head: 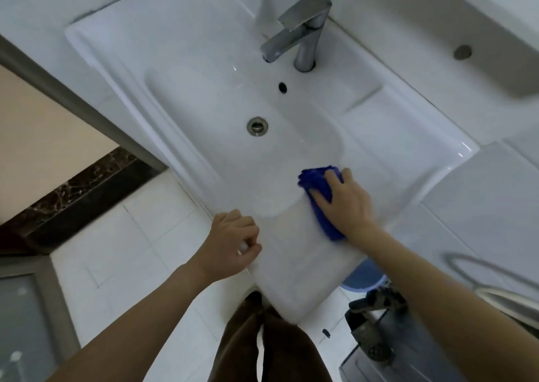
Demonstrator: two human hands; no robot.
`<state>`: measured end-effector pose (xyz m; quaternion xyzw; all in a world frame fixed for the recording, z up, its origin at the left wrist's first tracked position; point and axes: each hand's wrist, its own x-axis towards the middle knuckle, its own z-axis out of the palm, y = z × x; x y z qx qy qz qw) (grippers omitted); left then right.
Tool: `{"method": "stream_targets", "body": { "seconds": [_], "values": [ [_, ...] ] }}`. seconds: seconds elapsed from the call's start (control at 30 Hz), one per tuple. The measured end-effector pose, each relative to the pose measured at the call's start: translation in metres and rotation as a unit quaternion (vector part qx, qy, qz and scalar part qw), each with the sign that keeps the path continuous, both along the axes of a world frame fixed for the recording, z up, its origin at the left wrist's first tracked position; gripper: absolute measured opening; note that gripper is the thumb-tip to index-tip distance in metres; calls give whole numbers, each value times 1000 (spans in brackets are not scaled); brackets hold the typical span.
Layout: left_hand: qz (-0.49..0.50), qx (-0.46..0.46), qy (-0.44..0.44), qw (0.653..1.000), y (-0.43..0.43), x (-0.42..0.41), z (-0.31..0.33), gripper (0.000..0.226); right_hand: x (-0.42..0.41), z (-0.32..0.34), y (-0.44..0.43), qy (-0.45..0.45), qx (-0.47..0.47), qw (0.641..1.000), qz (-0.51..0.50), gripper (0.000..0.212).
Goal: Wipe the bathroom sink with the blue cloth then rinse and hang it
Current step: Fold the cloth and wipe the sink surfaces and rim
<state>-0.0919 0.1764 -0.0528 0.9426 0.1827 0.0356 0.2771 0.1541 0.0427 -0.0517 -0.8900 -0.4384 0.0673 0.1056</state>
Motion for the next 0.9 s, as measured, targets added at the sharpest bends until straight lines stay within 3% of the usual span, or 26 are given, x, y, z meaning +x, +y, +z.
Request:
{"method": "stream_targets", "body": {
  "seconds": [0.07, 0.13, 0.2, 0.27, 0.33, 0.47, 0.6, 0.67, 0.73, 0.83, 0.9],
  "values": [
    [3, 10, 4, 1000, -1, 1, -1, 27, 49, 0, 14, 15, 5, 989, -147, 47],
    [11, 9, 5, 1000, -3, 1, -3, 27, 48, -1, 36, 16, 24, 979, -201, 46],
    [13, 4, 4, 1000, -4, 2, -1, 24, 1, -6, 56, 5, 19, 989, -143, 42],
    [11, -10, 6, 1000, -3, 2, 3, 22, -64, -6, 62, 30, 11, 999, -37, 38],
    [5, -19, 7, 1000, 0, 1, 5, 20, -98, -4, 45, 65, 6, 998, 3, 35],
    [3, -19, -8, 1000, 1, -1, 3, 22, -54, 3, -2, 38, 16, 996, 79, 36],
    [11, 16, -12, 1000, 0, 1, -2, 21, 51, 3, 25, -2, 9, 985, -172, 48],
    [12, 17, -16, 1000, -1, 0, -3, 21, 45, 4, 44, -2, 29, 975, -222, 48],
    [4, 3, -11, 1000, -1, 0, -2, 21, -8, 0, 50, 14, 34, 986, -161, 42],
    [-4, -18, -9, 1000, 1, 1, 2, 22, -101, 2, 24, 76, 2, 997, 33, 37],
    [-5, -16, -6, 1000, 1, 0, 1, 21, -89, 3, 1, 81, 8, 989, 124, 38]
  ]
}}
